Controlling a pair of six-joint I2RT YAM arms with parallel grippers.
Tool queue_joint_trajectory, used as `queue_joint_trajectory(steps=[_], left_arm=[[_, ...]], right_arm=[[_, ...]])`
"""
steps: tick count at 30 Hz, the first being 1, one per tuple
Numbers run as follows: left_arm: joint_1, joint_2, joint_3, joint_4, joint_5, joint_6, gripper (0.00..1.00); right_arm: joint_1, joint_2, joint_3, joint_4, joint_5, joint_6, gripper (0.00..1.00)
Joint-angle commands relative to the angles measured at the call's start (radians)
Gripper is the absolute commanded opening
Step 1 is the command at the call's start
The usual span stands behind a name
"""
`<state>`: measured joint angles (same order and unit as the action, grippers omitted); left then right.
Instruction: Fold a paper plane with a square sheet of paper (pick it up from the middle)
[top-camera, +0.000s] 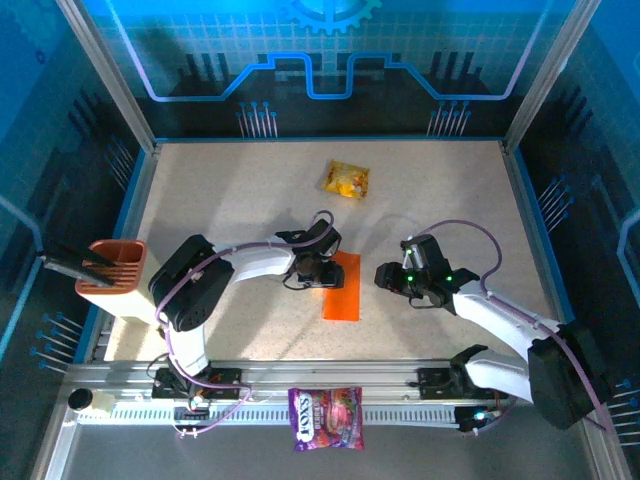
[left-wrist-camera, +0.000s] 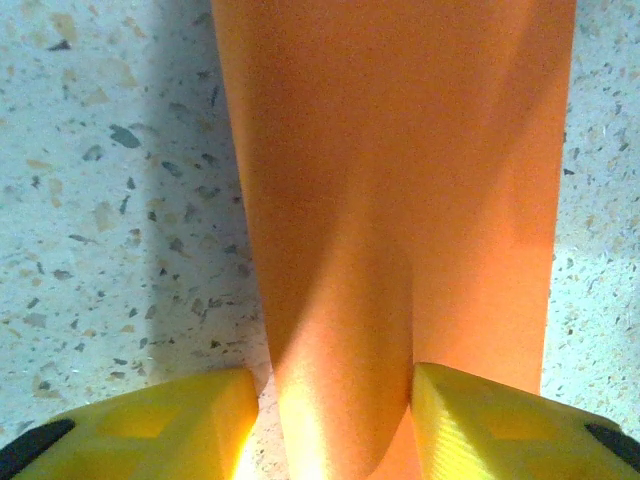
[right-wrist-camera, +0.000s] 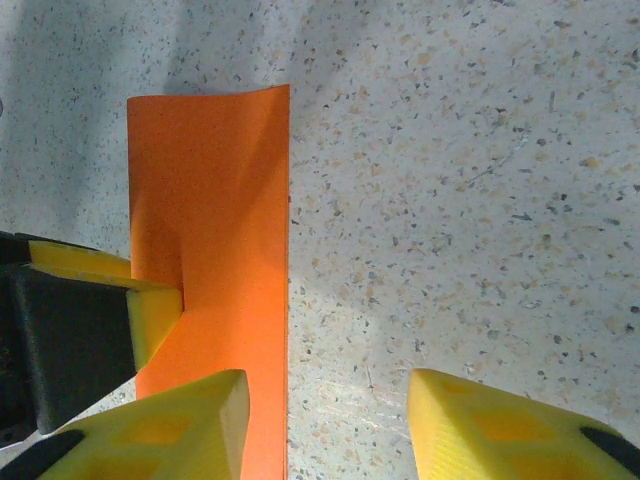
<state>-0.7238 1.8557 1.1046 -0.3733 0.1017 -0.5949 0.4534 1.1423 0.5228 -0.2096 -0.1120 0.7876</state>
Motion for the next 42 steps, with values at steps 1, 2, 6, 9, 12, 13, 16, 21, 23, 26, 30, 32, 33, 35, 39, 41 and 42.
queue_joint_trajectory(steps=[1,2,6,9,12,13,16,21,23,26,30,32,33,35,39,41,42], left_arm=[[0.015,0.073,-0.005,-0.018,-0.114,0.016,0.49],[0.015,0.074,-0.006,-0.018,-0.116,0.015,0.50],[0.015,0.077,-0.004,-0.022,-0.115,0.013,0.51],[0.016,0.079,-0.004,-0.021,-0.116,0.014,0.51],[0.015,0.080,-0.007,-0.022,-0.113,0.014,0.51],[0.015,0.082,-0.008,-0.022,-0.112,0.015,0.51],[0.015,0.082,-0.009,-0.024,-0.115,0.021,0.51],[0.016,0.085,-0.009,-0.028,-0.122,0.022,0.51],[0.016,0.084,-0.009,-0.022,-0.118,0.025,0.49],[0.016,0.086,-0.012,-0.012,-0.108,0.035,0.48],[0.018,0.084,-0.006,-0.016,-0.116,0.061,0.46],[0.022,0.082,-0.006,-0.019,-0.117,0.059,0.46],[0.023,0.082,-0.005,-0.020,-0.117,0.059,0.46],[0.026,0.083,-0.006,-0.020,-0.120,0.055,0.46],[0.026,0.083,-0.011,-0.014,-0.118,0.044,0.45],[0.026,0.087,-0.009,-0.013,-0.113,0.043,0.46],[0.026,0.089,-0.007,-0.013,-0.111,0.043,0.47]], right_arm=[[0.012,0.002,0.011,-0.015,0.005,-0.008,0.47],[0.012,0.004,0.010,-0.016,0.003,-0.009,0.47],[0.011,0.004,0.009,-0.017,0.006,-0.008,0.47],[0.011,0.005,0.009,-0.017,0.009,-0.008,0.48],[0.012,0.007,0.009,-0.018,0.009,-0.010,0.48],[0.011,0.008,0.009,-0.018,0.008,-0.010,0.48],[0.012,0.010,0.009,-0.017,0.006,-0.010,0.48],[0.011,0.008,0.010,-0.020,0.008,-0.010,0.48],[0.011,0.009,0.009,-0.021,0.008,-0.010,0.48],[0.011,0.007,0.009,-0.022,0.010,-0.009,0.48],[0.012,0.003,0.009,-0.025,0.011,-0.010,0.49],[0.011,0.002,0.008,-0.025,0.015,-0.010,0.48],[0.011,0.003,0.008,-0.025,0.014,-0.010,0.49],[0.011,0.004,0.008,-0.025,0.015,-0.008,0.49],[0.011,0.004,0.011,-0.027,0.014,-0.010,0.49],[0.011,0.005,0.011,-0.028,0.014,-0.010,0.49],[0.011,0.007,0.011,-0.027,0.016,-0.010,0.49]])
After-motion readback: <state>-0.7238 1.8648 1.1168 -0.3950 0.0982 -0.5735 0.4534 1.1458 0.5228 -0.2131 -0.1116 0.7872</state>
